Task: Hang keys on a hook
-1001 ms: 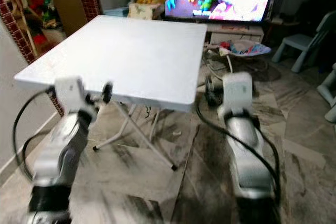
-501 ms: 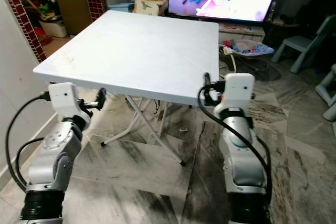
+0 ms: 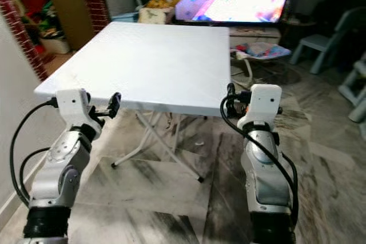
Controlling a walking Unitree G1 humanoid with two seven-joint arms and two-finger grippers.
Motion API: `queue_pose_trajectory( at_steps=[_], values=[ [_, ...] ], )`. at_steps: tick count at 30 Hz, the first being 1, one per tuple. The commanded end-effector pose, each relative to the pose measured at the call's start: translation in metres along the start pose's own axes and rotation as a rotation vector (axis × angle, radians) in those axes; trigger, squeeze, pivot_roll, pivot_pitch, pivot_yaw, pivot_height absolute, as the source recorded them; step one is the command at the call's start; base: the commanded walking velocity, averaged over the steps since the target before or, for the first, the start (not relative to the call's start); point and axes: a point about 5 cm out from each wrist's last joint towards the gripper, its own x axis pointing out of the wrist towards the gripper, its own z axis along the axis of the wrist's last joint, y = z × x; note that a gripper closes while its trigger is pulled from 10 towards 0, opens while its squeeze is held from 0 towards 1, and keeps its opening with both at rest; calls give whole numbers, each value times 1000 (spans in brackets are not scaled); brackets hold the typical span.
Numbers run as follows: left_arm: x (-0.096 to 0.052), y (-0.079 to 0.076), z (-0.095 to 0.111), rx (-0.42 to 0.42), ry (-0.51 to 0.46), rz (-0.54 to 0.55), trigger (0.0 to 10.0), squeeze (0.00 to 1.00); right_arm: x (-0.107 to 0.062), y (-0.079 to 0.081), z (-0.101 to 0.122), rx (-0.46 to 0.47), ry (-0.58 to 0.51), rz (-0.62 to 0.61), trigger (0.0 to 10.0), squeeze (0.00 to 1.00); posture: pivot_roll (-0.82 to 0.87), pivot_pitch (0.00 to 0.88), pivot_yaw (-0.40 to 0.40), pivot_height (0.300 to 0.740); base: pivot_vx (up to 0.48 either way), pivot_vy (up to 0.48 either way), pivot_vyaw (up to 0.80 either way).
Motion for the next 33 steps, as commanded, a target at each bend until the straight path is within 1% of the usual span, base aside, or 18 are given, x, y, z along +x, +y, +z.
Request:
queue_pose_trajectory(
  at_steps=[1,10,11,15,20,24,28,33],
  values=[
    [0,0,2,15,1,-12,10000,0,1,5,2,15,-7,9,10000,0,-22,0,51,740,480,0,0],
    [-6,2,-1,15,19,-9,10000,0,4,6,2,18,-4,10,10000,0,-9,0,47,740,465,0,0],
    [-7,3,-2,0,22,-1,10000,0,4,7,1,19,-4,10,10000,0,-9,0,47,740,0,0,0],
    [-8,2,-3,4,26,-4,10000,0,4,7,1,20,-2,8,10000,0,-7,0,45,740,0,0,0],
    [-11,-1,-9,0,74,-22,10000,0,2,7,-1,17,9,3,10000,0,-12,0,45,740,0,0,0],
    [-10,-2,-11,-16,95,-8,10000,0,1,6,-2,13,18,1,10000,0,-15,0,44,740,0,0,-672],
    [-8,-1,-9,-39,86,16,10000,0,0,5,-2,12,25,0,10000,0,-20,0,38,740,0,0,-800],
    [-7,1,-8,-33,88,29,10000,0,0,4,-3,12,29,1,10000,0,-19,0,36,740,0,0,-800]
  ],
)
